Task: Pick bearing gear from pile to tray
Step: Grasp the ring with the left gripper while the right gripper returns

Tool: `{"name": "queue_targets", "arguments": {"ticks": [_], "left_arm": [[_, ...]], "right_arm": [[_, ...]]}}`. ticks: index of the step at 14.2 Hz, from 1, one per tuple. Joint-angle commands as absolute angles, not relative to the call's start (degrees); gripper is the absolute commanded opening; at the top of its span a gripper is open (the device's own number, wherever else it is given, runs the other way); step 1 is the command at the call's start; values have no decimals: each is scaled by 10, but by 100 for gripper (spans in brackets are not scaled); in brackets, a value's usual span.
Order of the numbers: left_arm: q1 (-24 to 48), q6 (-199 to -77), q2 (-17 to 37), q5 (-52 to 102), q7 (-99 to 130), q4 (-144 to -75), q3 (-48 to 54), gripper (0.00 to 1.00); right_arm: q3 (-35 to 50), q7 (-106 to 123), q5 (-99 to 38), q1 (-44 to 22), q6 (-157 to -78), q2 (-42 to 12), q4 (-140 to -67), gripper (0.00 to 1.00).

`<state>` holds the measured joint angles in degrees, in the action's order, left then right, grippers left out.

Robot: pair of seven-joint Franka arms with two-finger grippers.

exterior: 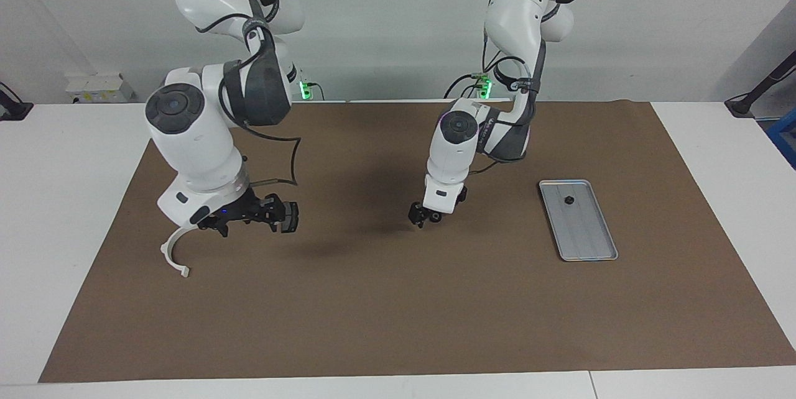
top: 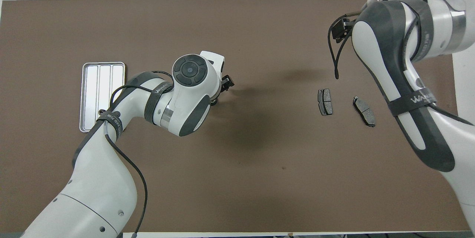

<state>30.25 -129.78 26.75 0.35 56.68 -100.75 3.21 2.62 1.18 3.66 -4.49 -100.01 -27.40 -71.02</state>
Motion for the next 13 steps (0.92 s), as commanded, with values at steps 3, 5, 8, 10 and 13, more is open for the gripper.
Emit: {"name": "queue_targets", "arguments": {"ticks": [3,5,8,10,13], "left_arm": [[308,-1332,260,-10,578,-1048,23,89],[308,-1333,260,-10,578,-1049,23,80],[303,-1326,260,-10,577,-1045,23,28],[299,-1288,260,-10,576,-1022,23,8],[281,-1213,260,-11,571,-970,23,4]], "right_arm": [[12,81,29,-23,-1027,-64,-917,100],[5,79,23,-28,-971,-19,-917,100],[-3,76,2,-28,-906,37,-917,100],[-10,75,2,-30,-869,52,-917,100],[-18,63,1,-32,-843,54,-914,100]]}}
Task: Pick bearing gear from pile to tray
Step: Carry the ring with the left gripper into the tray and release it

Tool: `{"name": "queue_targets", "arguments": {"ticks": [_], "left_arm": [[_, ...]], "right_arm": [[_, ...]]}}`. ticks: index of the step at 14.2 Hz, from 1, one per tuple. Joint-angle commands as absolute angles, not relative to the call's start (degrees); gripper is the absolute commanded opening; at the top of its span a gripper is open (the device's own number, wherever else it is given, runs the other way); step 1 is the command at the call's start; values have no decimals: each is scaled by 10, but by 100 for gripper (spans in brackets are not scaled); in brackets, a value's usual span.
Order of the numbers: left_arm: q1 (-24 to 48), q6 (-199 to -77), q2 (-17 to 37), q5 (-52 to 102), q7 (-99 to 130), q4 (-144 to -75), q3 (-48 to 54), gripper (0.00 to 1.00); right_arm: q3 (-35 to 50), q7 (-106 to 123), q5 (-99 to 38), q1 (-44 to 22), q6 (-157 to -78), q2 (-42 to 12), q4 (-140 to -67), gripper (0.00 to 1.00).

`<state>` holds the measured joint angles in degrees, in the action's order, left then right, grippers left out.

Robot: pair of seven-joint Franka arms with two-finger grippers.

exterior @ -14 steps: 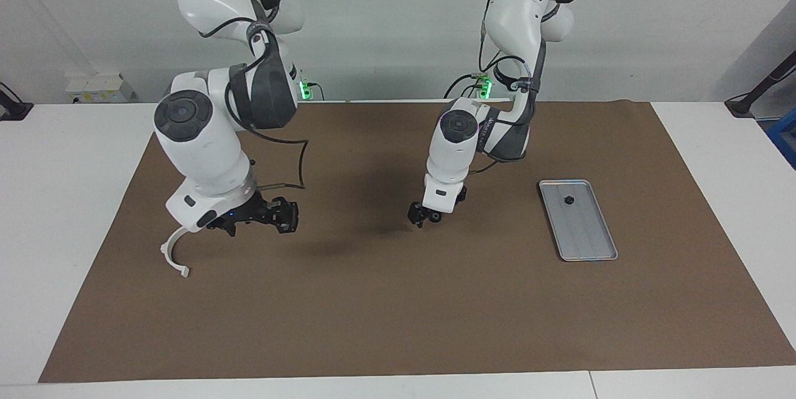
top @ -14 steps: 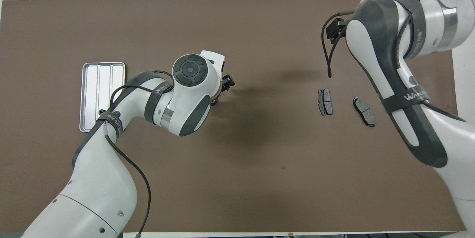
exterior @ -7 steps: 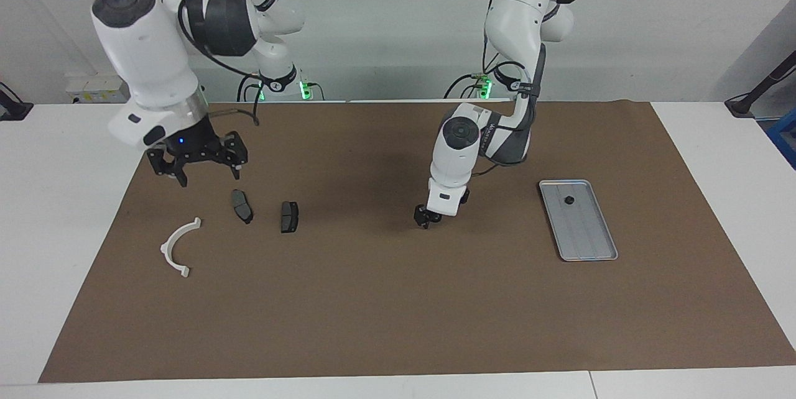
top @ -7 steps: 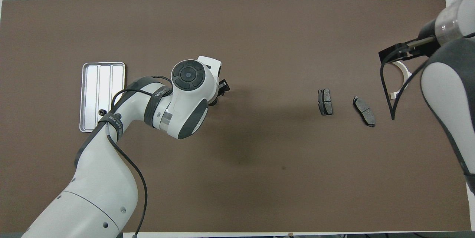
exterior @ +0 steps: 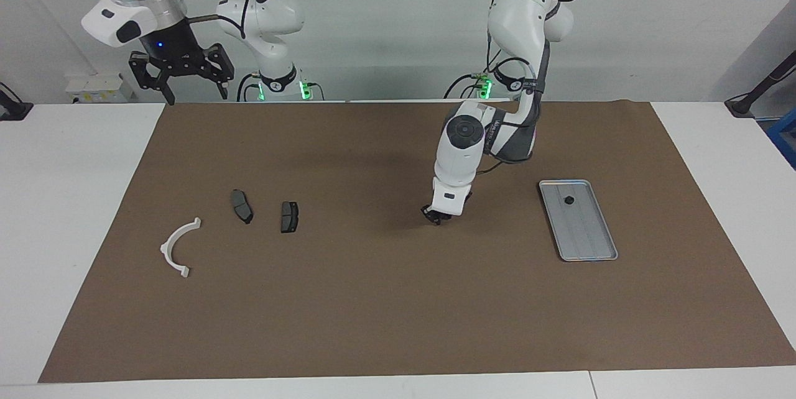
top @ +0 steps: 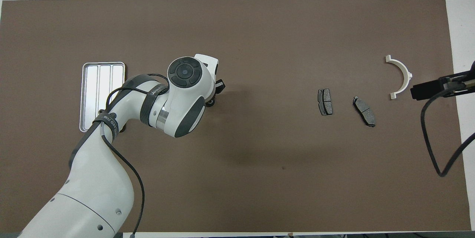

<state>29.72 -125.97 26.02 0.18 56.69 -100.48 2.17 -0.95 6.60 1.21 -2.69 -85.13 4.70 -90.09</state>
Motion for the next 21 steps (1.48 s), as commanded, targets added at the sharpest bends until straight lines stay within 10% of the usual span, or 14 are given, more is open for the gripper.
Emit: {"name": "queue_targets", "arguments": {"ticks": [1,10,21], "left_arm": [[270,-1193,257,-11,565,-962,22,4],[56,-1127,179,-10,231,-1000,24,5],[-15,-1303,179,-10,122,-1112,24,5]], "right_arm": [[-18,42,0,-33,-841,54,-914,100],[-17,18,-19,-32,-835,48,-914,100],[-17,21,11,-33,-858,48,-916,100]]}}
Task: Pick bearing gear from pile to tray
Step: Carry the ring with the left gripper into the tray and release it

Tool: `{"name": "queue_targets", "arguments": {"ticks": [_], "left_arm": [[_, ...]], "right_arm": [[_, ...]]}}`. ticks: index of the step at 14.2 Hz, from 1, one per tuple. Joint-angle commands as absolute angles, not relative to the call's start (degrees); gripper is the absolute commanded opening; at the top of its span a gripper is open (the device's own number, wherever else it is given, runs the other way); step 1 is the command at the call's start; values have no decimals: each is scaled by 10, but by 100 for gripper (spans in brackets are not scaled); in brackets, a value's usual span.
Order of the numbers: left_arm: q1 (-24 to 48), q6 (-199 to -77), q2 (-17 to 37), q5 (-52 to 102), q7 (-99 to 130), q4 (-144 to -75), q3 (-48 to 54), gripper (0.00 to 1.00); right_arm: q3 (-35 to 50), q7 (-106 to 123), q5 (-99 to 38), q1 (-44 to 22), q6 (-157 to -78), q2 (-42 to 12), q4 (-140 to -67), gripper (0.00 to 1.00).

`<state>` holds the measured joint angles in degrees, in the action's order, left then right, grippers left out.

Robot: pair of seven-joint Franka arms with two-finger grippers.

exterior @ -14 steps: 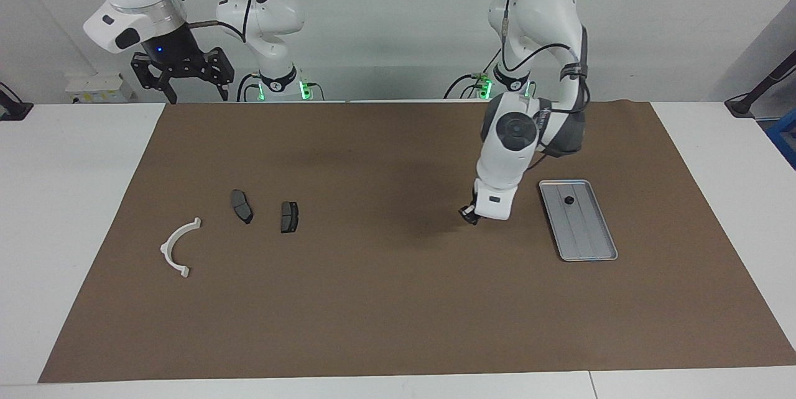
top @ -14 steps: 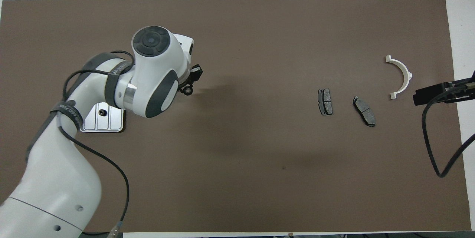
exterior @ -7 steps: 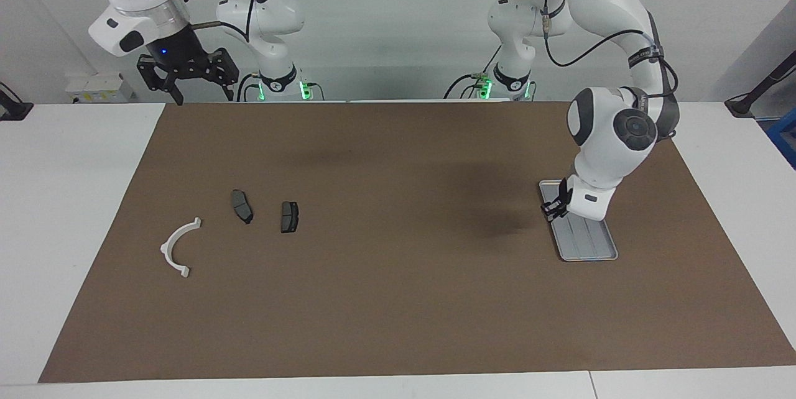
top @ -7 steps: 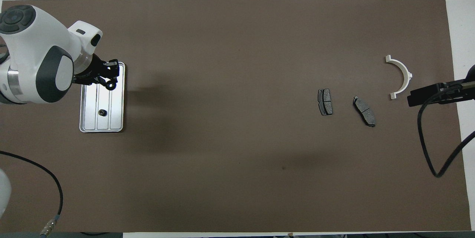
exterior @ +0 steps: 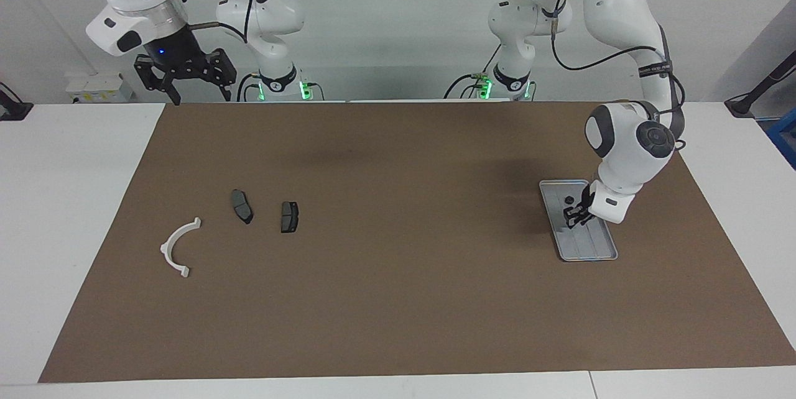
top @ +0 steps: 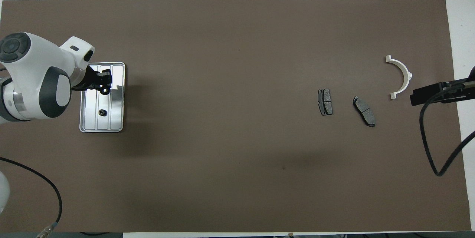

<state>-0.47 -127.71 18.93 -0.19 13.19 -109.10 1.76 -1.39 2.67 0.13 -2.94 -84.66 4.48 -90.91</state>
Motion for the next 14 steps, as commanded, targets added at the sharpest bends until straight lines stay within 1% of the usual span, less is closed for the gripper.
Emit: {"name": "queue_targets", "arguments": {"ticks": [1,5,6,7,8,9,10,11,12,14], "left_arm": [[-19,-1310,185,-10,117,-1114,24,5],[-32,-1338,187,-10,94,-1131,23,6],[-32,-1358,187,-10,94,-1146,24,9],[-32,-1368,187,-10,95,-1152,24,15],[-31,-1368,188,-10,96,-1152,24,38],[-31,-1364,188,-9,97,-1148,24,68],[-29,-1360,188,-6,98,-1145,24,80],[-28,-1352,187,-5,98,-1138,24,100],[-27,-1325,183,-5,99,-1123,24,100],[-35,-1222,161,-5,98,-1062,23,100]], "right_arm": [[-16,21,14,-33,-858,48,-915,100],[-16,21,18,-33,-859,48,-916,100],[-16,21,18,-33,-858,48,-915,100],[-16,21,18,-32,-858,48,-914,100],[-16,21,18,-33,-858,47,-914,100],[-15,21,18,-32,-858,47,-914,100],[-15,21,18,-32,-859,47,-914,100],[-15,21,17,-32,-859,47,-914,100],[-15,20,17,-32,-860,47,-914,100],[-15,20,17,-31,-860,47,-914,100]]}}
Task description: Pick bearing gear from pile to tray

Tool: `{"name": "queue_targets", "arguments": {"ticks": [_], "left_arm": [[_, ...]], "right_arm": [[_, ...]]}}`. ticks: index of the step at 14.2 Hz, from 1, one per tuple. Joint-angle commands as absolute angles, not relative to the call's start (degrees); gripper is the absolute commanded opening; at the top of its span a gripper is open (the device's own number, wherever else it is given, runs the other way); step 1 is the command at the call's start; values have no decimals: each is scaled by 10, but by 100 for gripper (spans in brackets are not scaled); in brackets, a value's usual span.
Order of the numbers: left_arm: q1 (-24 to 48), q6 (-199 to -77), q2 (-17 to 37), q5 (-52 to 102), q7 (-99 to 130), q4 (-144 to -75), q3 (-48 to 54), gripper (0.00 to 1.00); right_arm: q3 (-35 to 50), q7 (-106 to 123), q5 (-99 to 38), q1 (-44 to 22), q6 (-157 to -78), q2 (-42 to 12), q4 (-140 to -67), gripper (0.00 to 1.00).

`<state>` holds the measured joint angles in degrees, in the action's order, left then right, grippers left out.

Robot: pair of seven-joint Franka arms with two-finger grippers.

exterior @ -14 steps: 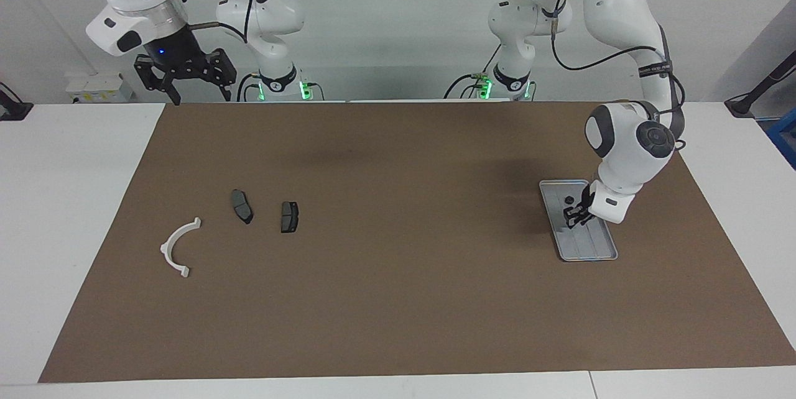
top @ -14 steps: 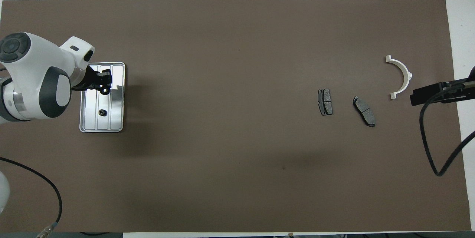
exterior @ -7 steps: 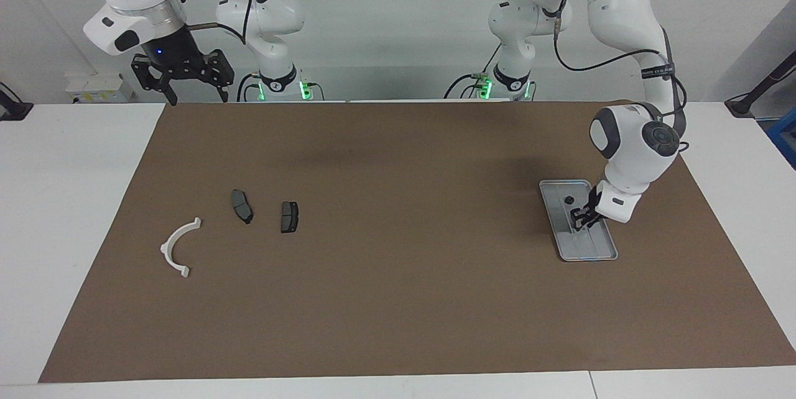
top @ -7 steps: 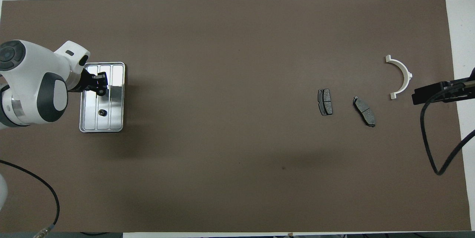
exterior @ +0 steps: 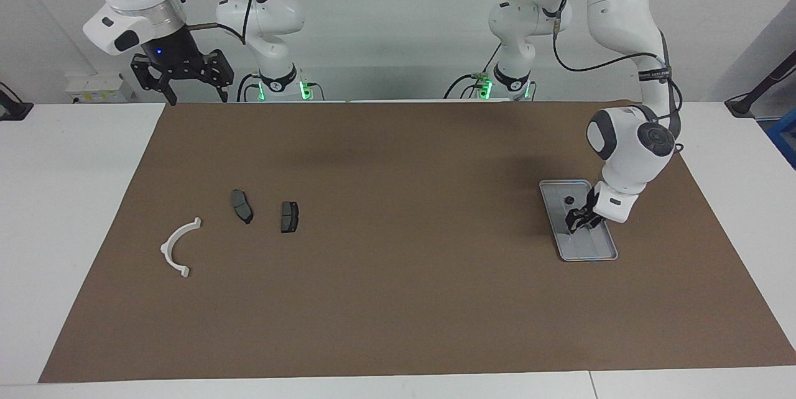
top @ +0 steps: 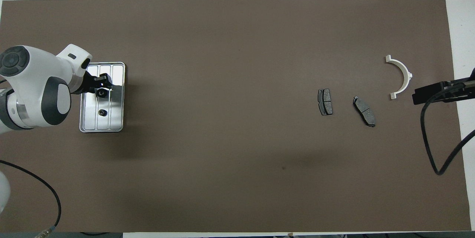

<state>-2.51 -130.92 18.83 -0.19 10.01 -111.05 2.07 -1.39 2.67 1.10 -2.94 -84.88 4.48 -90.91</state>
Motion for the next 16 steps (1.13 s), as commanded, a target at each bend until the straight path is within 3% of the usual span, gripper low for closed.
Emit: {"name": "queue_targets", "arguments": {"ticks": [1,5,8,12,16], "left_arm": [[-42,-1168,146,-5,97,-1032,23,100],[-46,-1003,86,-5,96,-949,20,100],[-49,-994,77,1,93,-943,4,100],[-48,-940,11,1,93,-942,4,100],[-45,-900,-18,0,93,-941,6,100]], "right_arm": [[-15,19,17,-30,-860,47,-914,100],[-15,18,17,-26,-860,47,-914,100],[-15,18,17,-29,-860,48,-913,100],[-15,18,15,-25,-860,48,-912,100],[-15,18,14,-29,-860,48,-912,100]]}}
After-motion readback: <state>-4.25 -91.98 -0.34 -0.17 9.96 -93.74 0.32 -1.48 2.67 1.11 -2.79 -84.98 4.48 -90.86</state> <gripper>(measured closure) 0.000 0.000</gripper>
